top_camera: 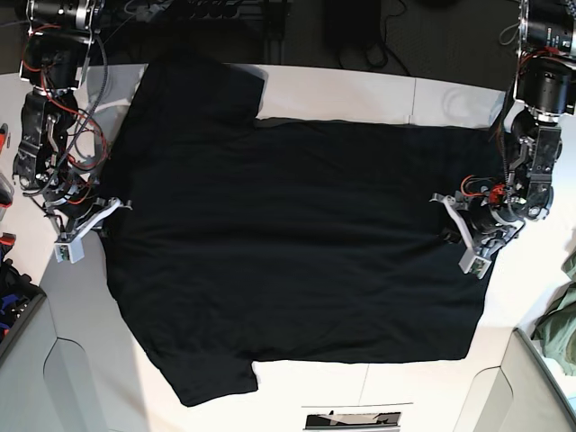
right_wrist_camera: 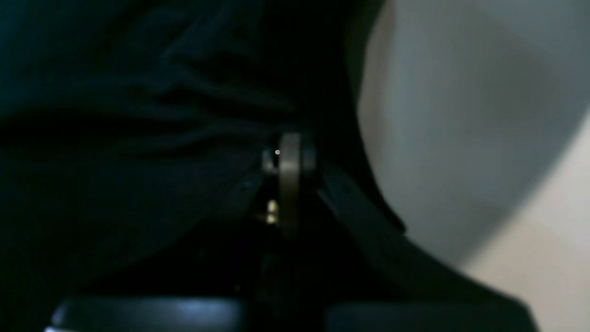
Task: Layout the t-shirt on the table in an organized manner, then fold the t-shirt properly
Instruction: 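Drag the shirt with both grippers to spread it flat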
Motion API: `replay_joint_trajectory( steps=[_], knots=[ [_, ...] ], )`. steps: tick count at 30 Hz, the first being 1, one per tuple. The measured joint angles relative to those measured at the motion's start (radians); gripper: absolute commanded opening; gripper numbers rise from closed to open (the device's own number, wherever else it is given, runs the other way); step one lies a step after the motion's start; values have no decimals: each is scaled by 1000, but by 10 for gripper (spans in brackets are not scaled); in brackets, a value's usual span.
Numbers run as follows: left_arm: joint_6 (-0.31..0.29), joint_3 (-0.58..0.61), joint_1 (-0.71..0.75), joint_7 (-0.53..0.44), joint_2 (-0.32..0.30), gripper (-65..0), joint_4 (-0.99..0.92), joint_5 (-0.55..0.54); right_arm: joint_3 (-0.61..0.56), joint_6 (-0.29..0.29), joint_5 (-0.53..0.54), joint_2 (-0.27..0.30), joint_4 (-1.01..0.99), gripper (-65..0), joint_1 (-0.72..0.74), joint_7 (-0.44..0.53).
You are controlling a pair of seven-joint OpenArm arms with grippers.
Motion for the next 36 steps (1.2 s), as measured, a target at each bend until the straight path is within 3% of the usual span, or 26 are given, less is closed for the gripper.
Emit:
replay_joint_trajectory(
  steps=[6,14,22,25,27,33,36],
  knots=[
    [-1,10,-53,30,65,-471,-3,26,4,-7,29,12,-6,-650,3,-3],
    [-4,12,-63,95,4,-471,48,-9,122,-10,150,12,78,-650,3,-33],
    [-4,13,-84,45,-14,-471,55,-1,160,-10,160,12,106,-650,3,-50],
    [1,13,-83,-35,-14,-472,51,34,160,-10,161,9,87,-650,3,-46],
    [64,14,-95,-72,-8,-473,13,47,160,-10,159,8,69,-650,3,-47],
    [74,13,-179,-91,27,-605,-205,45,102,6,163,12,16,-650,4,-8],
    [82,11,-208,-95,34,-618,-261,48,37,12,157,7,-29,-650,3,4]
  ],
)
